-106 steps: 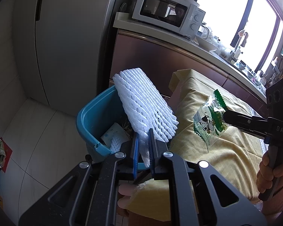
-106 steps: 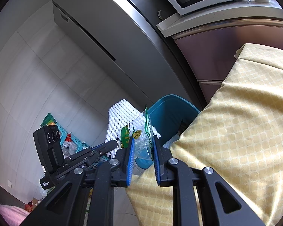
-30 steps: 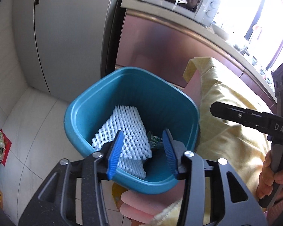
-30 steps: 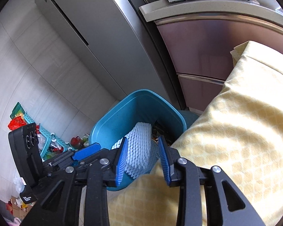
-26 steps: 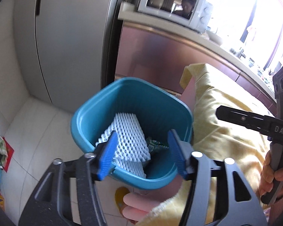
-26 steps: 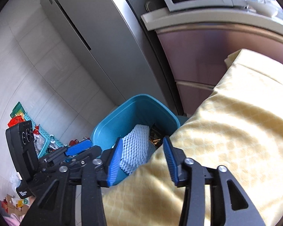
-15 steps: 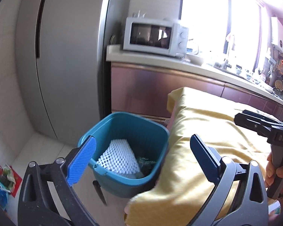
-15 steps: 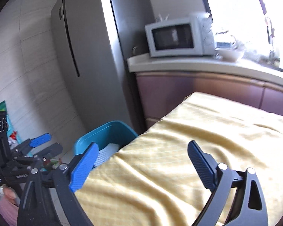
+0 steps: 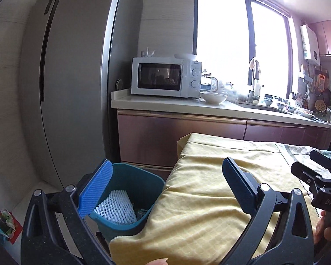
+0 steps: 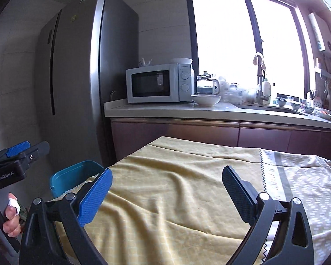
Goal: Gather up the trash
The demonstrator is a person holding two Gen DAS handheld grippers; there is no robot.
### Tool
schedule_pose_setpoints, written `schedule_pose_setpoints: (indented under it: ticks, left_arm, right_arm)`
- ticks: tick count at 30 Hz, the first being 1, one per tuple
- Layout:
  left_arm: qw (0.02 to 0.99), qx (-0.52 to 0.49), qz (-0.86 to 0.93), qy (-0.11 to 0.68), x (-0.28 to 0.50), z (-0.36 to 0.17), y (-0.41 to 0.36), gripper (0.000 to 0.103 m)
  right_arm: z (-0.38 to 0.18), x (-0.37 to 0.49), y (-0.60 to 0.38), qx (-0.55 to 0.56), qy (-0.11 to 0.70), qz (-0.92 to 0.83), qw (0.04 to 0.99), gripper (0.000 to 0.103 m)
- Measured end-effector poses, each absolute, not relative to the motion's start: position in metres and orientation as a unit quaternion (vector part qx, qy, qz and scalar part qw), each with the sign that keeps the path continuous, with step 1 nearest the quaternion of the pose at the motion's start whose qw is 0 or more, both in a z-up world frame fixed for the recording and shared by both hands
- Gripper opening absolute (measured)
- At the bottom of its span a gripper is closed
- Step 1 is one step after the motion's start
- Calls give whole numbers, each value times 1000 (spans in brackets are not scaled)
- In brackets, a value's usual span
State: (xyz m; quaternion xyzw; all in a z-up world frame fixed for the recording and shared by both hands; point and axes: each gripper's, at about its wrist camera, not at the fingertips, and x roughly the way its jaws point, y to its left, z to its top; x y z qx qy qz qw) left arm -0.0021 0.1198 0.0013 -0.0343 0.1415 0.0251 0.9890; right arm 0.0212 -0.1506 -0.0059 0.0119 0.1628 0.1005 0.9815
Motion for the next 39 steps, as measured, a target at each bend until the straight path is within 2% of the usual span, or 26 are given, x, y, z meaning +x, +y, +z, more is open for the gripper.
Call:
schedule_pose_setpoints:
  ticks: [13, 39]
  left_arm:
    - [994, -14, 28, 105, -26, 10, 88, 98]
    - [995, -5, 24, 98, -33, 9, 78, 98]
  right_arm:
    - [-7, -7, -183, 33, 140, 52, 988, 96]
    - [-2, -19, -191, 40, 133, 49, 989, 96]
